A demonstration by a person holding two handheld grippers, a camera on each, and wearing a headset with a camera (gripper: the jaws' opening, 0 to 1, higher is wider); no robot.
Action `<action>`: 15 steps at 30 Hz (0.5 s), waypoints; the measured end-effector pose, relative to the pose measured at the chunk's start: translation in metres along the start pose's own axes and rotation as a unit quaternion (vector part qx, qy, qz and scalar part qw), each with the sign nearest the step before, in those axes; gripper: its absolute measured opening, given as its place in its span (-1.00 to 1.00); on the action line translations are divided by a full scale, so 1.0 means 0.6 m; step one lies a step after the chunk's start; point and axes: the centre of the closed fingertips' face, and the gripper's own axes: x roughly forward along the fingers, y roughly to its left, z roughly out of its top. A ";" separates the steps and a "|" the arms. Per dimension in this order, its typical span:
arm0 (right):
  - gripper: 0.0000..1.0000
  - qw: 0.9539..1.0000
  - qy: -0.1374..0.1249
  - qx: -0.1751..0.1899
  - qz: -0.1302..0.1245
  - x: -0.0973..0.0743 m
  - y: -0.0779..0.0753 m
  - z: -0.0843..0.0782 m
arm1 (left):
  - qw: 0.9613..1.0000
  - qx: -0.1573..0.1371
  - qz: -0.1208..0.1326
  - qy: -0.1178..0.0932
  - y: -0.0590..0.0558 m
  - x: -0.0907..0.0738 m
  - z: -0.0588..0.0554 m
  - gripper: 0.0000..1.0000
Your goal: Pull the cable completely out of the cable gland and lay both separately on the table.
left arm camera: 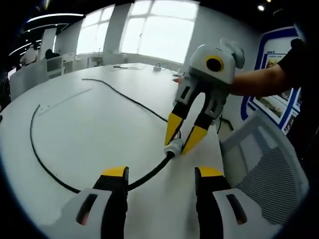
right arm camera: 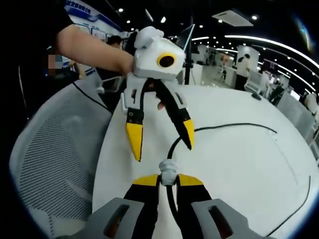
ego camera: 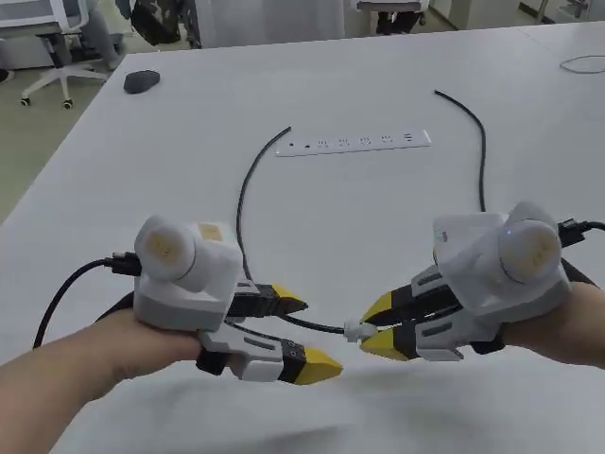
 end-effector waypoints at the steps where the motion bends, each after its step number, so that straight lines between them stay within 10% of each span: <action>1: -0.86 1.000 0.001 -0.004 0.000 -0.006 0.004 0.000 | 1.000 0.001 -0.015 -0.005 -0.011 0.002 0.005 -0.02; 7: -0.86 0.999 -0.004 -0.031 0.010 -0.035 0.040 0.010 | 0.995 -0.009 -0.095 -0.043 -0.066 0.011 0.039 -0.32; 15: -0.85 0.999 -0.007 -0.047 0.002 -0.052 0.046 0.022 | 0.988 -0.045 -0.133 -0.058 -0.086 0.014 0.052 -0.58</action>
